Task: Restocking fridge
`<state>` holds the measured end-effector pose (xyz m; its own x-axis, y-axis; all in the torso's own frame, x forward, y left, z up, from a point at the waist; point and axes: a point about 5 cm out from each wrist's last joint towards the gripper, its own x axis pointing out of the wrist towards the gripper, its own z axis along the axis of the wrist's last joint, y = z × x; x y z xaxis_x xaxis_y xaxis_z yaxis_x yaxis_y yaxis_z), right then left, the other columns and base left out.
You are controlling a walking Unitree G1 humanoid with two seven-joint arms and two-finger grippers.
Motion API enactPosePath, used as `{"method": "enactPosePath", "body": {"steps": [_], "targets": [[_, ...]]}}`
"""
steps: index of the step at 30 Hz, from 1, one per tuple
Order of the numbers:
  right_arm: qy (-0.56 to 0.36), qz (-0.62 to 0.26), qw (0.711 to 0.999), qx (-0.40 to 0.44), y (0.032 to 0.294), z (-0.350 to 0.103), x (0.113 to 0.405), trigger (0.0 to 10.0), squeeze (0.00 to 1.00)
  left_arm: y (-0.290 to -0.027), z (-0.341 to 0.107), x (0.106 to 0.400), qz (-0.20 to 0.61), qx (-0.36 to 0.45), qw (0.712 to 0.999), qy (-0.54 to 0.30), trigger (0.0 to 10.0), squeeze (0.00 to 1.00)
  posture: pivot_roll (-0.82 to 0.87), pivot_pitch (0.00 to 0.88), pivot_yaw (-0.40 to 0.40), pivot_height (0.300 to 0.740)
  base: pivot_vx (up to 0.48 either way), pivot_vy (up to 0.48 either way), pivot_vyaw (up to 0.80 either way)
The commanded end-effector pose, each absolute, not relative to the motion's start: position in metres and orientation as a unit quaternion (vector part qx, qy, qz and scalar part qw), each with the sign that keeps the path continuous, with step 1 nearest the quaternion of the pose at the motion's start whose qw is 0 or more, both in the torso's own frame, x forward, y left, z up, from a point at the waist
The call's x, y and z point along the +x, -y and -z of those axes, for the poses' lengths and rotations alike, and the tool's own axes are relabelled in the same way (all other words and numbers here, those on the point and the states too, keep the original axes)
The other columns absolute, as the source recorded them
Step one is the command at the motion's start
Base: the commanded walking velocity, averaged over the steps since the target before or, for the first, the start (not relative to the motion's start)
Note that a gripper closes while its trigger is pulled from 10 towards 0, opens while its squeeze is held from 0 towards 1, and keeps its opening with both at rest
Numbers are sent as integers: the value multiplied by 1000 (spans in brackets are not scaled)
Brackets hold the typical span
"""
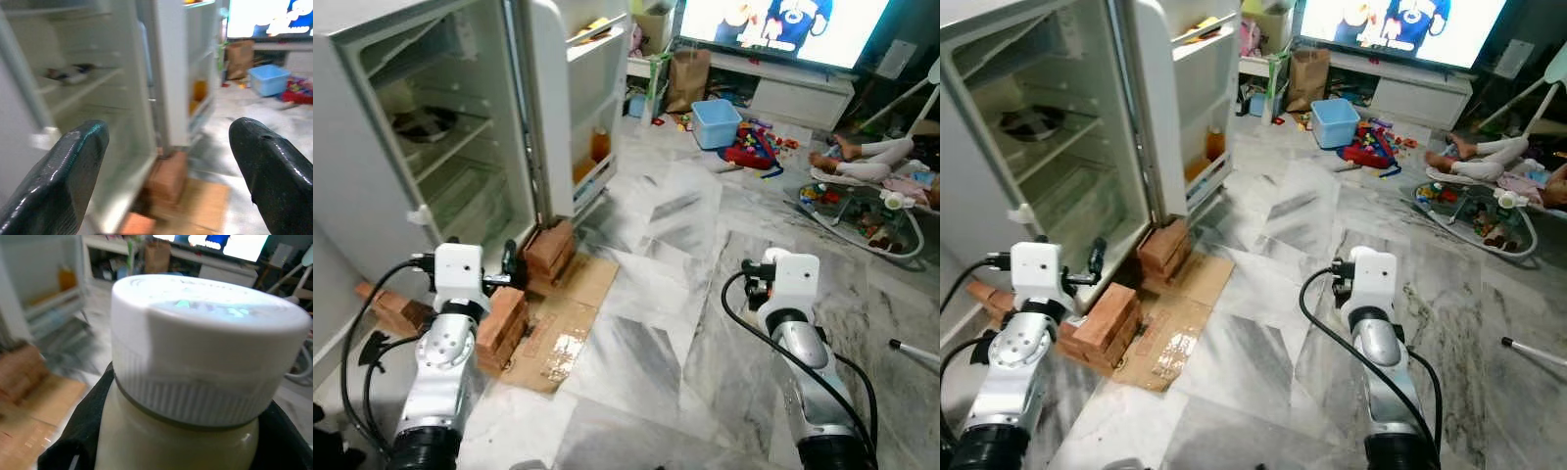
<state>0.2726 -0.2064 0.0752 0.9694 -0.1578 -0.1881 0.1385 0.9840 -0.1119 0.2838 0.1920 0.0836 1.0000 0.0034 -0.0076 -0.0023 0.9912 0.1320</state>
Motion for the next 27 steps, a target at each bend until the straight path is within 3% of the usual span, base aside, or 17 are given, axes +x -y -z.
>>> {"method": "enactPosePath", "body": {"steps": [1,17,27], "targets": [[-72,77,993,-50,204,-86,277,10000,0,-195,-87,283,3,78,997,4,10000,0,47,0,-54,716,277,0,0],[-63,65,994,-61,200,-90,280,10000,0,-190,-86,283,18,80,997,8,10000,0,41,0,-60,716,446,0,0],[-61,59,994,-62,198,-92,284,10000,0,-186,-85,278,19,79,997,9,10000,0,43,0,-72,716,452,0,800]]}}
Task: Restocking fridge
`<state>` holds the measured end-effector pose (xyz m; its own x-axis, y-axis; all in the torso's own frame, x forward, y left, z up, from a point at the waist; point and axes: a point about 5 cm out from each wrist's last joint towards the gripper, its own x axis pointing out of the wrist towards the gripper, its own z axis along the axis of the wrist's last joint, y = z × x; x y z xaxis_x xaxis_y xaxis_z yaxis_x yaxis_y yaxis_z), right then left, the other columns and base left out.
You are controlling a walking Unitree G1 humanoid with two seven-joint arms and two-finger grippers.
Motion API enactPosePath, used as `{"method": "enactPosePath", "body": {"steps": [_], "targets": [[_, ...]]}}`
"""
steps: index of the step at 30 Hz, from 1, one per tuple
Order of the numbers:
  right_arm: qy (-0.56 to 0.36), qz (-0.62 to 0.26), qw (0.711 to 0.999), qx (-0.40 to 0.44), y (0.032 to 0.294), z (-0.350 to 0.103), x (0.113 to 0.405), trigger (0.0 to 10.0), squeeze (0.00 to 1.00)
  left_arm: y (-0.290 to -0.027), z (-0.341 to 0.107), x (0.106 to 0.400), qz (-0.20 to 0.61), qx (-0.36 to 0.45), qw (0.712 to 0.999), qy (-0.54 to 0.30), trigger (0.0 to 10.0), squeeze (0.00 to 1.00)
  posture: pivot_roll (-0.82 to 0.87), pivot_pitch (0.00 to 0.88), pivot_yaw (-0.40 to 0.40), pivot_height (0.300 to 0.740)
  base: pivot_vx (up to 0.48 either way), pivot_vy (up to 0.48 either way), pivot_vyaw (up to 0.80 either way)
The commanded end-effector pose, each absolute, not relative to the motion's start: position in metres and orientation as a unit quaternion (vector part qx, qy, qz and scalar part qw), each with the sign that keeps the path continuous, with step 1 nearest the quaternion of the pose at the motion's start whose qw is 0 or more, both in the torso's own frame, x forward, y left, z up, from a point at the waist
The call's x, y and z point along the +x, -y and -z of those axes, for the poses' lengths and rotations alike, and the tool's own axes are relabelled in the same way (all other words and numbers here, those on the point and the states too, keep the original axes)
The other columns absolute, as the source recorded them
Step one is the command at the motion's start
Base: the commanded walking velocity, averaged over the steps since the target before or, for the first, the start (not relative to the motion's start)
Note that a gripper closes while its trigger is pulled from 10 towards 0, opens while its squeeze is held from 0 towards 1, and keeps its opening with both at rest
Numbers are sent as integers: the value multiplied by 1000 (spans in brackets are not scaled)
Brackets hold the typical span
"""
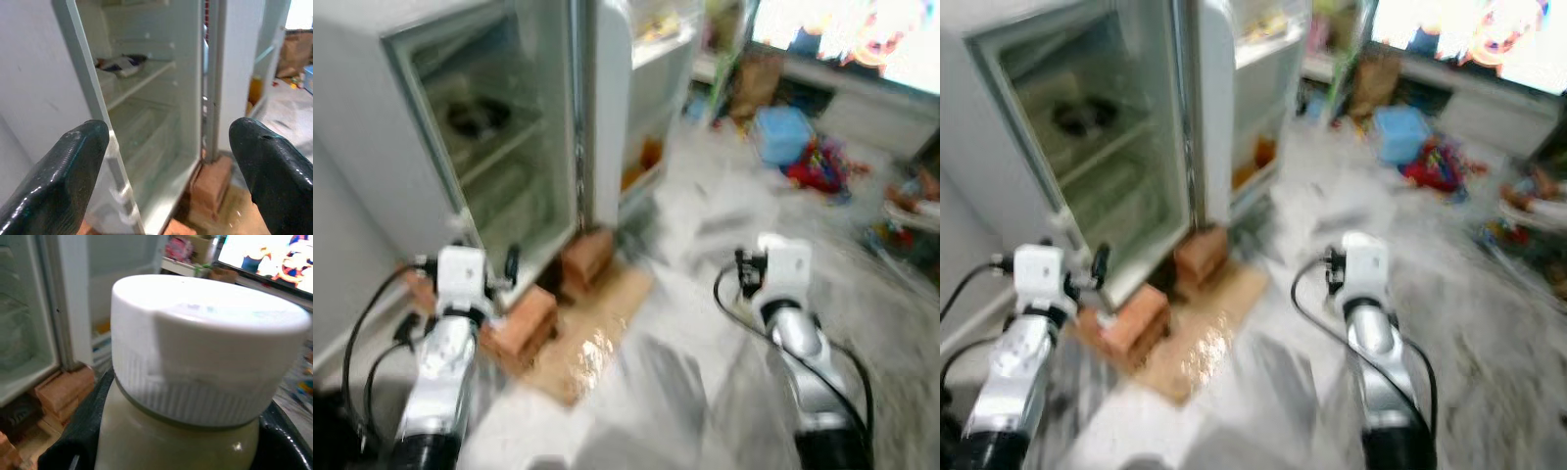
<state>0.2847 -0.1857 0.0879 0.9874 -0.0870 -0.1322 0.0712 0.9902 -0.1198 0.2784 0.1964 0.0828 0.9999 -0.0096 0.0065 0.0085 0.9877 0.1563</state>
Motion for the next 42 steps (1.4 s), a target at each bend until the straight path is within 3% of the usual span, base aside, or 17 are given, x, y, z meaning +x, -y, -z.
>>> {"method": "enactPosePath", "body": {"steps": [1,9,11,15,19,21,29,38,42], "targets": [[-62,57,995,-62,197,-92,283,10000,0,-185,-86,277,20,80,997,10,10000,0,45,0,-73,716,439,0,800],[-82,29,995,-59,184,-81,278,10000,0,-199,-88,266,-18,66,998,-2,10000,0,75,0,-108,716,205,-70,331],[-91,14,994,-61,182,-79,279,10000,0,-202,-83,263,-28,63,997,-17,10000,0,70,0,-159,716,0,0,0],[-93,-2,993,-67,180,-83,284,10000,0,-202,-87,263,-29,68,997,-8,10000,0,73,0,-185,716,0,0,0],[-96,-2,993,-65,181,-83,293,10000,0,-199,-85,261,-49,63,997,-9,10000,0,92,0,-173,716,0,-480,0],[-98,16,993,-59,186,-82,297,10000,0,-195,-85,260,-28,77,997,-8,10000,0,101,0,-105,716,0,-480,0],[-85,42,994,-58,188,-85,291,10000,0,-192,-80,269,29,98,994,-36,10000,0,49,0,23,716,0,-480,0],[-82,61,993,-57,192,-84,292,10000,0,-175,-89,288,59,121,991,-23,10000,0,24,0,49,716,0,-53,0],[-62,49,995,-67,188,-96,296,10000,0,-172,-91,292,68,109,992,-11,10000,0,-6,0,11,716,0,-100,0]]}}
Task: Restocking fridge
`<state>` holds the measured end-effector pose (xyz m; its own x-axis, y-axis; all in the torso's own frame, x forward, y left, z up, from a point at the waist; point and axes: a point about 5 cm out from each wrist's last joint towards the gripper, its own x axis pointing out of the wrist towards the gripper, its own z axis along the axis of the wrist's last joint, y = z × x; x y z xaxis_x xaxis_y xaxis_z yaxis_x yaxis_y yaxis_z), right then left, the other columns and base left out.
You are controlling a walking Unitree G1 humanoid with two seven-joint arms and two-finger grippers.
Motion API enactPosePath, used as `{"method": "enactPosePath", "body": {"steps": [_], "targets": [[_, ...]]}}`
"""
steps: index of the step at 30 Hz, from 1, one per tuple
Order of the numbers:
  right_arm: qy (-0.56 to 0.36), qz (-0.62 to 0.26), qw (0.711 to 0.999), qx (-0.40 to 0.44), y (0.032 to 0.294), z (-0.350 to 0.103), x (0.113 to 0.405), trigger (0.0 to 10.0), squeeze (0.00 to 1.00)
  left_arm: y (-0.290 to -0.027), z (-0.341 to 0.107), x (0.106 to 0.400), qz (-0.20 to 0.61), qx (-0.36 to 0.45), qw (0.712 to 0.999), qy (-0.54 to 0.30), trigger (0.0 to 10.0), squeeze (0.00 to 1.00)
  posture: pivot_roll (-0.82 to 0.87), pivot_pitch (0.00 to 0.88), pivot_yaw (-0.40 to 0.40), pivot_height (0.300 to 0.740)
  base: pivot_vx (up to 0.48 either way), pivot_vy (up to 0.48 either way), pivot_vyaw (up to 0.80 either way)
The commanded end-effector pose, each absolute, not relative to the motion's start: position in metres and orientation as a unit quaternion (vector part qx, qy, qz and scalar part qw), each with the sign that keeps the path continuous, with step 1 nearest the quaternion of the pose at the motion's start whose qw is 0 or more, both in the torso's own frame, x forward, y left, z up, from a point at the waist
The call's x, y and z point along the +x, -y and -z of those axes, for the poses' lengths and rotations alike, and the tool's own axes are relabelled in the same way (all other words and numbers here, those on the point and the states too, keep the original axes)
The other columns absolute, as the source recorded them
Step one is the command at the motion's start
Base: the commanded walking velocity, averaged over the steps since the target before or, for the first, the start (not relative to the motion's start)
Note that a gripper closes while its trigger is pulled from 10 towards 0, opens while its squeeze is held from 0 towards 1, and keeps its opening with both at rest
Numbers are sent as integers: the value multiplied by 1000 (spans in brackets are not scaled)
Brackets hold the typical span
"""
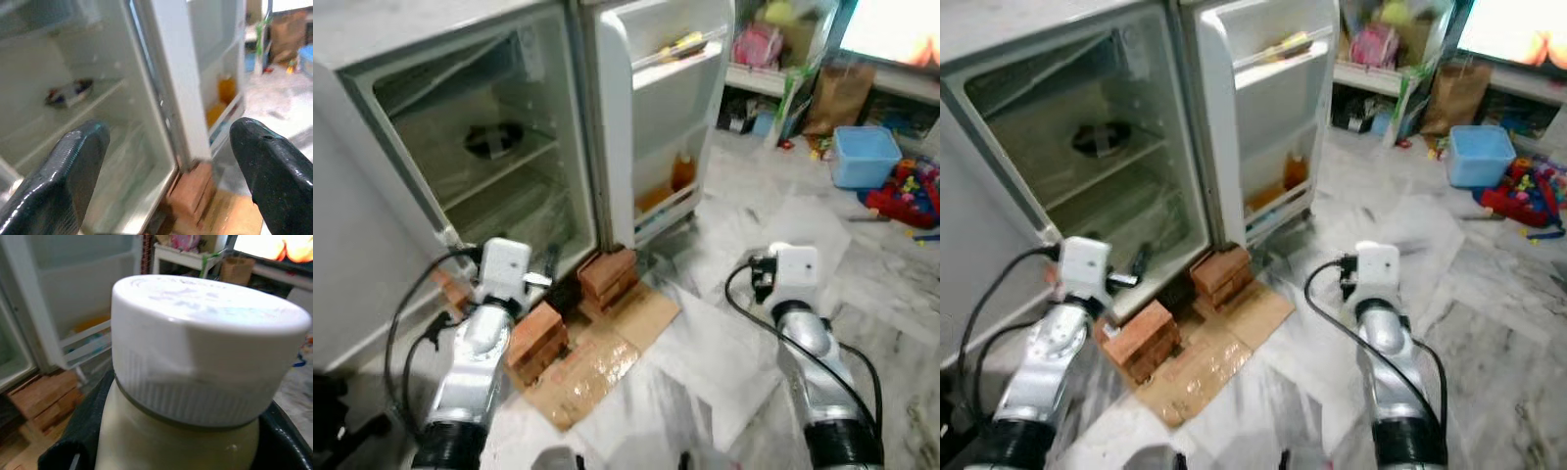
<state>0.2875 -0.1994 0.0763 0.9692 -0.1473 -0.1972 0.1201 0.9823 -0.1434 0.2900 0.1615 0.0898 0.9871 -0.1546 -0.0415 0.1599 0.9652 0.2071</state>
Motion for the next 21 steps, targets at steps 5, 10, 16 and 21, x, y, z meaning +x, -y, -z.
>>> {"method": "enactPosePath", "body": {"steps": [5,10,16,21], "targets": [[-50,27,995,-83,194,-106,296,10000,0,-179,-85,295,31,89,995,-15,10000,0,-17,0,-30,716,0,-455,0],[-47,23,995,-84,197,-109,305,10000,0,-183,-79,295,13,83,996,-20,10000,0,-10,0,-57,716,0,-469,0],[-50,13,996,-77,189,-108,306,10000,0,-187,-79,289,5,78,997,-16,10000,0,24,0,-67,716,0,-469,0],[-61,2,997,-53,175,-95,301,10000,0,-194,-75,284,-6,74,997,-24,10000,0,49,0,-63,716,0,-262,0]]}}
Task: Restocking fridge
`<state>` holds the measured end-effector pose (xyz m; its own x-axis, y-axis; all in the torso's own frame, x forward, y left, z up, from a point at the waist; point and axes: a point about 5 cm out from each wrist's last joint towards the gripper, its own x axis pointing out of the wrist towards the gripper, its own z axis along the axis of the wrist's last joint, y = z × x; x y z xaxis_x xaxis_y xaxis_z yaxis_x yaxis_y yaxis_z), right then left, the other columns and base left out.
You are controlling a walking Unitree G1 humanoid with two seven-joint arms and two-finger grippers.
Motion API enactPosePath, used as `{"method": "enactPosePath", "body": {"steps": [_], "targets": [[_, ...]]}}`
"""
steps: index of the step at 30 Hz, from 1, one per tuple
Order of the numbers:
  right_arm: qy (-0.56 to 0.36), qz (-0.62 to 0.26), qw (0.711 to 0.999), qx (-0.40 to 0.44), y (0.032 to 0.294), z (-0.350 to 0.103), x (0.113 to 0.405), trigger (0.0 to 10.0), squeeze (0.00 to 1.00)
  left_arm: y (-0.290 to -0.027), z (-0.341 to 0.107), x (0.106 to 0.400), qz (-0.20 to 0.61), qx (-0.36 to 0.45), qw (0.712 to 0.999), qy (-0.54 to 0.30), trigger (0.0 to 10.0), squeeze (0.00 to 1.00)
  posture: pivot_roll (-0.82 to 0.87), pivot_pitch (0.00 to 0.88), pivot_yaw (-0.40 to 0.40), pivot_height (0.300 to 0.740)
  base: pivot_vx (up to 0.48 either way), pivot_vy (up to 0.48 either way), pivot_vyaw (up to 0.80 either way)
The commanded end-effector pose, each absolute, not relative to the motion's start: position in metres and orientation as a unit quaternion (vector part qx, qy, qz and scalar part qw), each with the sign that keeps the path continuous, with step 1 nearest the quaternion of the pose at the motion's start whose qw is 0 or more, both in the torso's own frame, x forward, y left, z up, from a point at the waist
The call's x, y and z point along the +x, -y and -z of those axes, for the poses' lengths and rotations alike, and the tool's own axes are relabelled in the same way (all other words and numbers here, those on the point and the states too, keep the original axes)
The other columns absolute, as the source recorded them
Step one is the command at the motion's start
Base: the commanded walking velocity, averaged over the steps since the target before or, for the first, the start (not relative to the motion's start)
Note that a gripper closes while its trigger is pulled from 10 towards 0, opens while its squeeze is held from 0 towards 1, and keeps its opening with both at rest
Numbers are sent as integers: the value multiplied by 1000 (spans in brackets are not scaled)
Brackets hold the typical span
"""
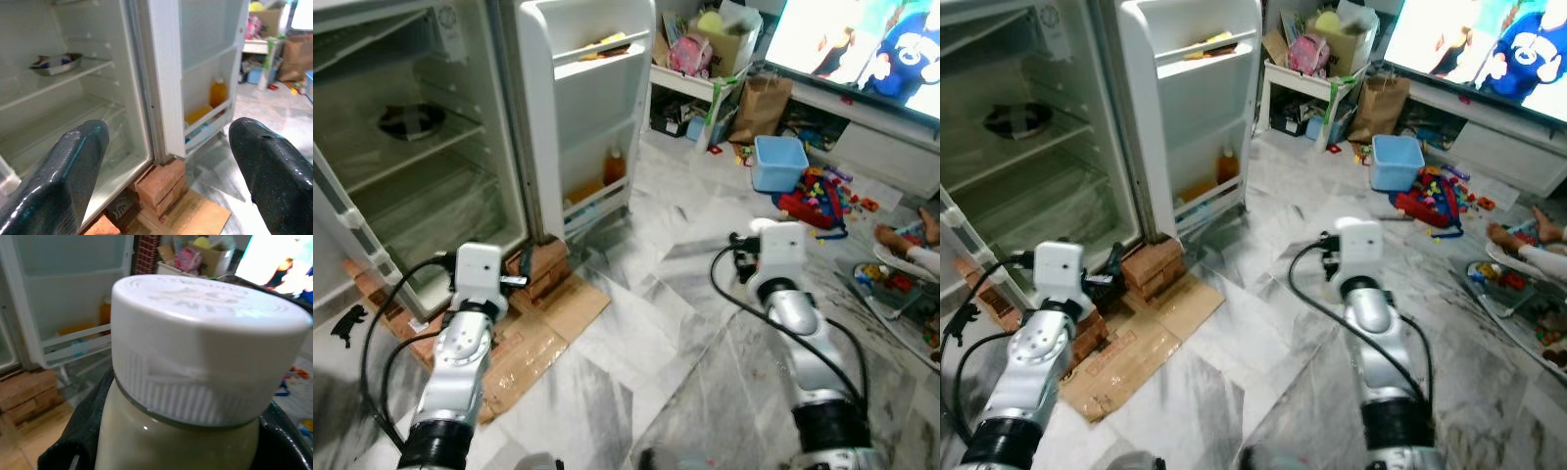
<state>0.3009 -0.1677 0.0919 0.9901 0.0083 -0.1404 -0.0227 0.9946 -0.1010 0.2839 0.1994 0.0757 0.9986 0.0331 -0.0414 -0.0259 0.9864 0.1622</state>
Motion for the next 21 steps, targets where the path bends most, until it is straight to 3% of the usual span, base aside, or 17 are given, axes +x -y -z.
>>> {"method": "enactPosePath", "body": {"steps": [1,8,21], "targets": [[-57,-6,997,-47,170,-96,301,10000,0,-195,-76,285,-3,82,996,-20,10000,0,54,0,-56,716,0,0,0],[-24,-32,998,-39,158,-106,305,10000,0,-201,-84,286,0,75,997,-2,10000,0,45,0,-50,716,127,0,184],[9,-54,998,-32,155,-120,313,10000,0,-191,-80,283,3,78,997,-7,10000,0,39,0,-62,716,480,0,788]]}}
